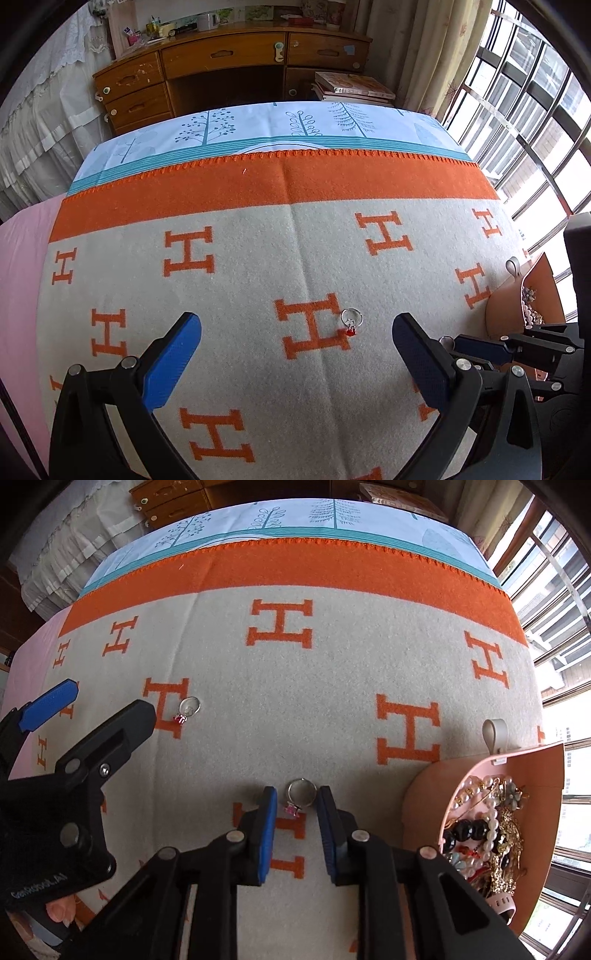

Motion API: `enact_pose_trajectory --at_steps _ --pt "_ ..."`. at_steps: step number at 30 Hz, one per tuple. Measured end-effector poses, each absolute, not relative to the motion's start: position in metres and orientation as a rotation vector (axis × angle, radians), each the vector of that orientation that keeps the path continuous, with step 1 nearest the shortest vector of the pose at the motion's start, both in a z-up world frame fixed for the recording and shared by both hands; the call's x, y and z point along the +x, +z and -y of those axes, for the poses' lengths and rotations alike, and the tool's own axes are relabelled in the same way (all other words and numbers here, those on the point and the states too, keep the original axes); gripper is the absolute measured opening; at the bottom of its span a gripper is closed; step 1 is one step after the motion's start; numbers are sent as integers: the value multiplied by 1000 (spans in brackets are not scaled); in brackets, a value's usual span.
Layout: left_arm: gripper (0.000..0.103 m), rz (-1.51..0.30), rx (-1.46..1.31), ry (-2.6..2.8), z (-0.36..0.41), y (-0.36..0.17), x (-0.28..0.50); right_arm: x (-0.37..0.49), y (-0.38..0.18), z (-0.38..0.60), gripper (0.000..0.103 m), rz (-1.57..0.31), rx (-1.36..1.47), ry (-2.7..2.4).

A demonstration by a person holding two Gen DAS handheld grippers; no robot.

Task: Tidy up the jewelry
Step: 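Grasp the pink-stone ring with the right gripper while the left gripper grasps the red-stone ring, then carry both rings into the pink box and open both grippers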

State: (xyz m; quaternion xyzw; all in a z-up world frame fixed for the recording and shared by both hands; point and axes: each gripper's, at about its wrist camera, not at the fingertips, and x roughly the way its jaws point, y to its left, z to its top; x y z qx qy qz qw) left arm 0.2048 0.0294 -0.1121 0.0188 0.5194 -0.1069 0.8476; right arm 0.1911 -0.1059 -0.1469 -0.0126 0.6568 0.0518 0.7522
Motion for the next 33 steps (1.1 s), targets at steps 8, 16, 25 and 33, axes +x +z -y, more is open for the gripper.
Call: enact_pose_trajectory --at_steps 8,16,25,33 --pt "102 -1109 52 -242 -18 -119 209 184 -145 118 8 -1399 26 139" --pt "66 -1176 56 -289 -3 -132 218 159 -131 143 8 -1344 143 191" --pt "39 -1220 72 -282 8 -142 222 143 -103 156 8 -1276 210 243" --pt "14 -1255 76 -240 5 -143 227 138 -92 169 8 -1243 251 257"
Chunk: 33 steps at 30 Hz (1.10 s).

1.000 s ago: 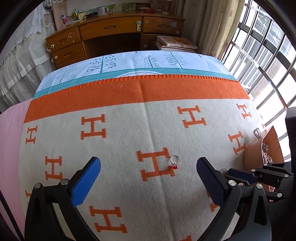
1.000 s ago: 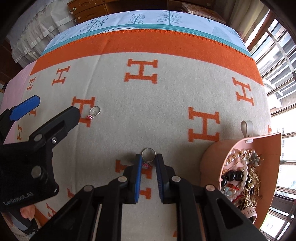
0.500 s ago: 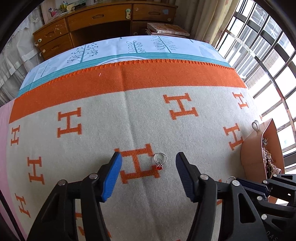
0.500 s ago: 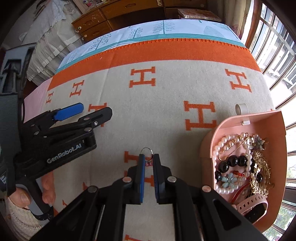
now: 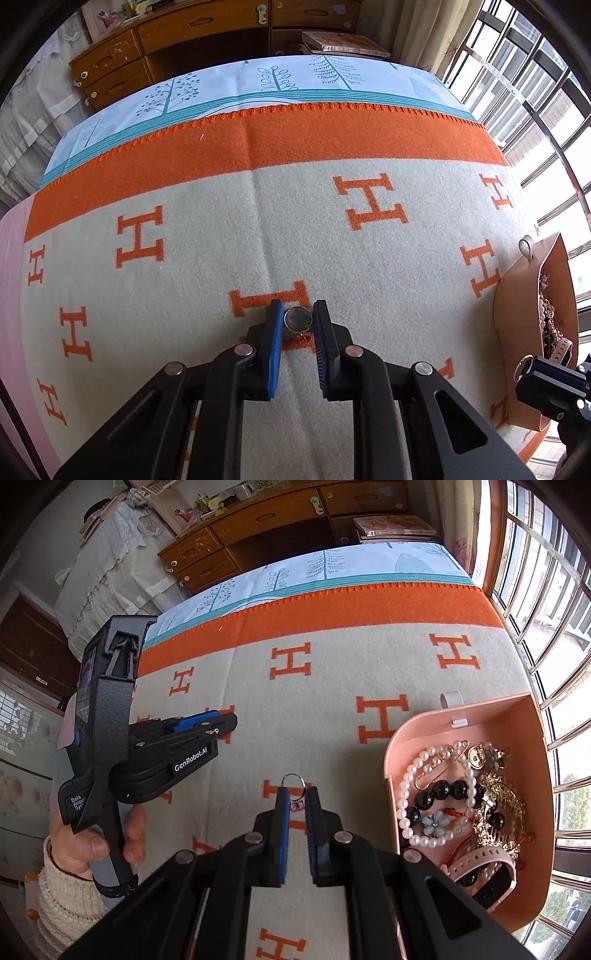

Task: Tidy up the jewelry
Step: 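Carry both rings into the pink box and open both grippers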

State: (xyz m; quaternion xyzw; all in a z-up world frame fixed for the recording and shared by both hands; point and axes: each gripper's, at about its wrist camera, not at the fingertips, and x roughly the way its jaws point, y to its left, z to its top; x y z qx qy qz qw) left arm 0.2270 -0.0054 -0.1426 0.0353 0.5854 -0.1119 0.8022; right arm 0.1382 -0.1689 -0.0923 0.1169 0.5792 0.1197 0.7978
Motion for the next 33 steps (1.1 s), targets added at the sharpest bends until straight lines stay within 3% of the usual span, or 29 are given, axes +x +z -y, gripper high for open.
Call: enact_pose_trajectory --at_steps 8,21,33 --pt "14 -1243 77 -263 18 -123 214 126 -76 186 8 -1187 285 269" --pt "14 -1122 158 -501 126 -41 165 96 -34 267 8 -1050 395 233" --pt "14 -1185 208 -539 193 -69 163 94 -45 314 8 -1044 381 162"
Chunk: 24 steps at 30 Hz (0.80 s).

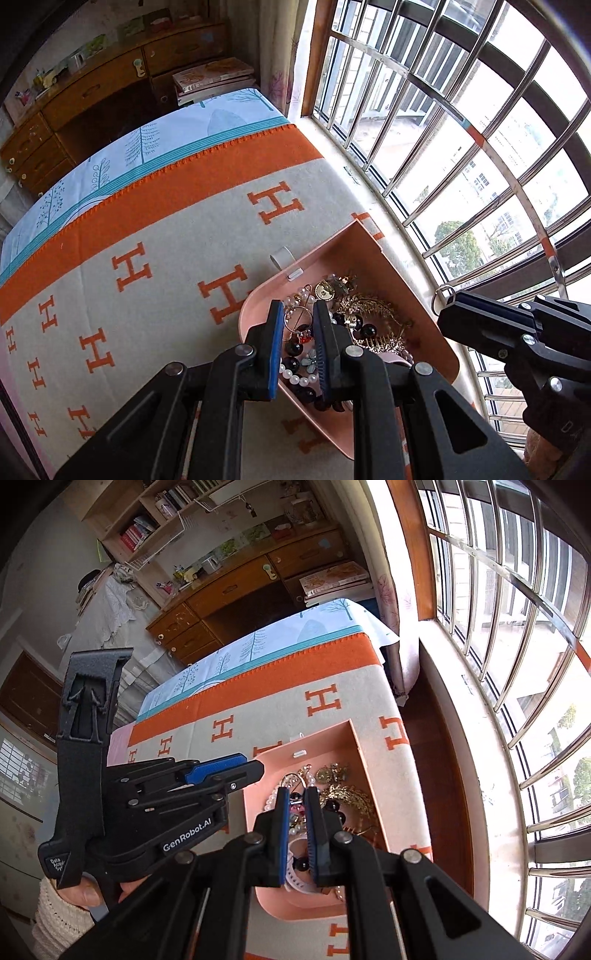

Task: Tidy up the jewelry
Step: 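Carry both rings into the pink box and open both grippers, then withdraw both open grippers up and away from the pink box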

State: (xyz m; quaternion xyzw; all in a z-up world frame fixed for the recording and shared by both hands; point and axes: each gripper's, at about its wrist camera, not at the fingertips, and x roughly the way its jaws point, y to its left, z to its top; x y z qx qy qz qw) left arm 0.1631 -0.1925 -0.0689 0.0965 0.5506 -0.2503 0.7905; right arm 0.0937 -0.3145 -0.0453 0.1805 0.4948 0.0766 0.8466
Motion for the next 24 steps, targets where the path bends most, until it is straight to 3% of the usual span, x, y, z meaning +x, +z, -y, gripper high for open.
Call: enact_pose_trajectory --at_steps 8,13,17,22,24 --pt "16 -1203 232 -518 200 -83 165 119 -77 319 9 -1116 343 122" --pt "31 -1185 247 -513 196 -81 160 133 -87 315 9 -1165 357 107" --pt "56 -1148 262 -491 189 -75 155 133 -87 311 11 -1167 348 100" --pt "60 -1113 259 -471 176 -65 148 129 -82 308 13 -1156 331 87" --pt "71 -1089 267 -455 169 -60 143 126 -80 307 13 -1152 331 92"
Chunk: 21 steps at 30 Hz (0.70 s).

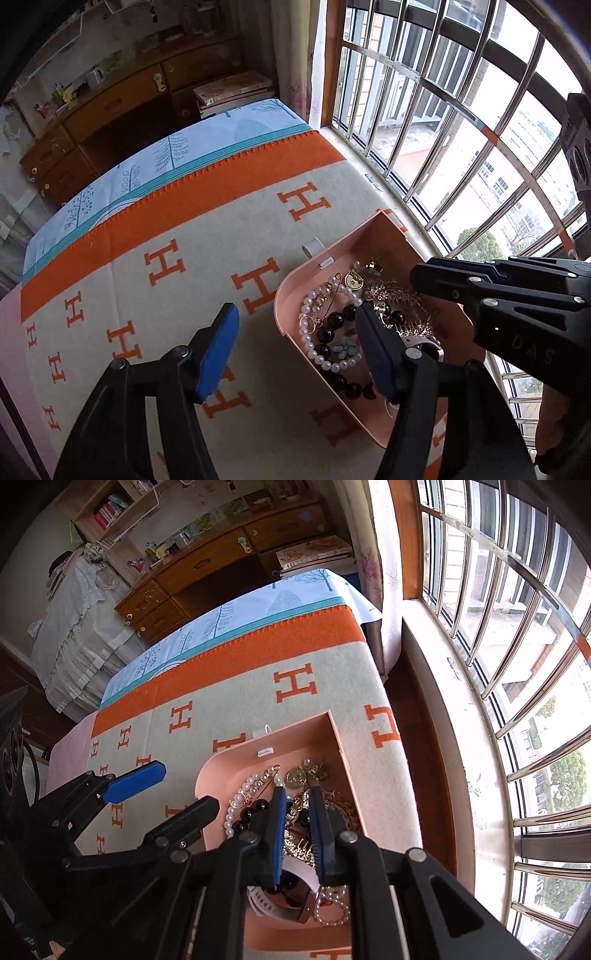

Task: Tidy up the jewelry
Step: 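Withdraw both open grippers up and away from the pink box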

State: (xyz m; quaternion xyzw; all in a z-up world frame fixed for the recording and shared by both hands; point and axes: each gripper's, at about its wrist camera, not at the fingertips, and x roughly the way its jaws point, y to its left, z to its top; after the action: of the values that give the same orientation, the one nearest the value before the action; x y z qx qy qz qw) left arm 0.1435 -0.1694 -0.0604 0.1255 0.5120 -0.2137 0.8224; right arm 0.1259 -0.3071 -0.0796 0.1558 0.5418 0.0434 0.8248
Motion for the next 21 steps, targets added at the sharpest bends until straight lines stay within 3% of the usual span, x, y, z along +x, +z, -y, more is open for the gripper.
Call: enact_pose_trajectory --at_steps 14,16,19,21 --pt "95 -918 222 -289 106 -27 60 70 -43 279 13 -999 248 114" --pt "102 -901 203 -273 100 -28 42 57 -40 271 17 -970 228 113" --pt "102 -889 192 -232 90 -31 21 39 -38 258 26 -936 206 123" --pt "102 -889 188 -202 82 -30 11 25 -37 249 26 -913 190 131"
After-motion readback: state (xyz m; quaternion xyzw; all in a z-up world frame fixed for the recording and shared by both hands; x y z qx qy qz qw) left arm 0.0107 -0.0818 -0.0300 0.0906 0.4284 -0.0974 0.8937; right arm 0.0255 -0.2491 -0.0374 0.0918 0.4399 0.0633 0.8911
